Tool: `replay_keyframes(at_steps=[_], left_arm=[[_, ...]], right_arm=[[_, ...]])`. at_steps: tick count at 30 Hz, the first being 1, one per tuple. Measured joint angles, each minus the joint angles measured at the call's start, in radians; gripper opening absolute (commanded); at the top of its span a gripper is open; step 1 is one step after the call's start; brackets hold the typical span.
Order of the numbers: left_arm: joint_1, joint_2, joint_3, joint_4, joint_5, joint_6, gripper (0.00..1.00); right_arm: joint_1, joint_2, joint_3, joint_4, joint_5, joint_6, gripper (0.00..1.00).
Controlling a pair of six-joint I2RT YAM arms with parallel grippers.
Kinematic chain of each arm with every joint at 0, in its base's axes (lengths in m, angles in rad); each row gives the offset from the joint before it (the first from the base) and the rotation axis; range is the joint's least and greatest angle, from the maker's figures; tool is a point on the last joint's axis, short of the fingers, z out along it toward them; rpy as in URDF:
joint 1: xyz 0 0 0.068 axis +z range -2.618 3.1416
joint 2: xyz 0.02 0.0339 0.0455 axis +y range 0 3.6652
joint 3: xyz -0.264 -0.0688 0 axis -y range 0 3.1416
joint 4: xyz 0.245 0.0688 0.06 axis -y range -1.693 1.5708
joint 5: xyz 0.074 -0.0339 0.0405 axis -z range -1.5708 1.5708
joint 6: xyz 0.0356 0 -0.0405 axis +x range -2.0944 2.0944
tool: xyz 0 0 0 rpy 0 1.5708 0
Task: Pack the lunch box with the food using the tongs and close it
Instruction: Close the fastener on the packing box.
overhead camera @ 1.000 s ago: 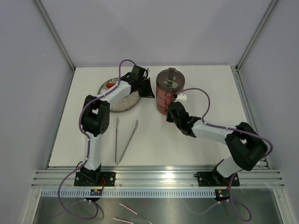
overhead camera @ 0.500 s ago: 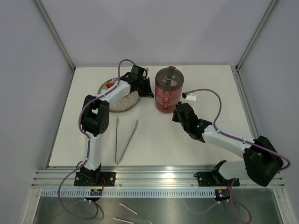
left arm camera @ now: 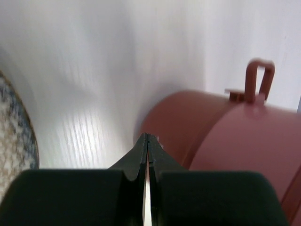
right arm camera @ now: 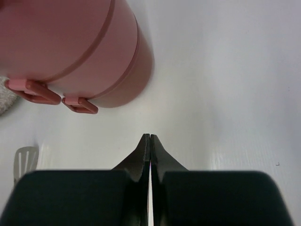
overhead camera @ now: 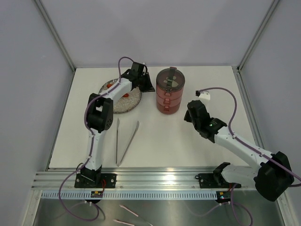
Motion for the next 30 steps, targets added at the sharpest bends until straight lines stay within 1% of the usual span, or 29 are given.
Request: replay_keyframes(at_steps=[4, 8, 11, 13, 16, 18, 20, 23, 25, 28, 30], left_arm=[[-0.006, 0.113, 0.137, 0.021, -0.003, -0.031, 0.0], [-0.04, 0.134, 0.15, 0.024, -0.005, -0.03, 0.0], [-0.069, 0.076, 0.04, 0.089, -0.003, -0.034, 0.0], [-0.098, 0.003, -0.08, 0.114, -0.005, -0.033, 0.0], [-0.148, -0.116, -0.251, 0.14, -0.016, -0.027, 0.0], [-0.193, -0.187, -0.334, 0.137, -0.014, -0.025, 0.0], [-0.246, -0.236, -0.372, 0.125, -0.015, -0.01, 0.0], [-0.304, -0.274, -0.381, 0.108, -0.016, 0.017, 0.0], [-0.317, -0.298, -0.394, 0.096, -0.018, 0.031, 0.0], [-0.273, -0.33, -0.413, 0.075, -0.018, 0.04, 0.0], [-0.207, -0.335, -0.412, 0.076, -0.021, 0.045, 0.0]], right_arm=[[-0.037, -0.036, 0.066, -0.076, -0.027, 0.017, 0.0], [-0.079, -0.095, 0.117, -0.162, -0.047, 0.037, 0.0], [-0.128, -0.121, 0.167, -0.232, -0.063, 0.042, 0.0], [-0.171, -0.123, 0.209, -0.273, -0.081, 0.041, 0.0], [-0.237, -0.099, 0.272, -0.339, -0.111, 0.038, 0.0], [-0.284, -0.058, 0.322, -0.382, -0.141, 0.034, 0.0], [-0.331, -0.005, 0.367, -0.426, -0.174, 0.028, 0.0], [-0.388, 0.063, 0.412, -0.472, -0.217, 0.014, 0.0], [-0.417, 0.086, 0.419, -0.502, -0.243, 0.005, 0.0], [-0.433, 0.09, 0.42, -0.55, -0.27, -0.007, 0.0], [-0.433, 0.084, 0.417, -0.566, -0.302, -0.018, 0.0]])
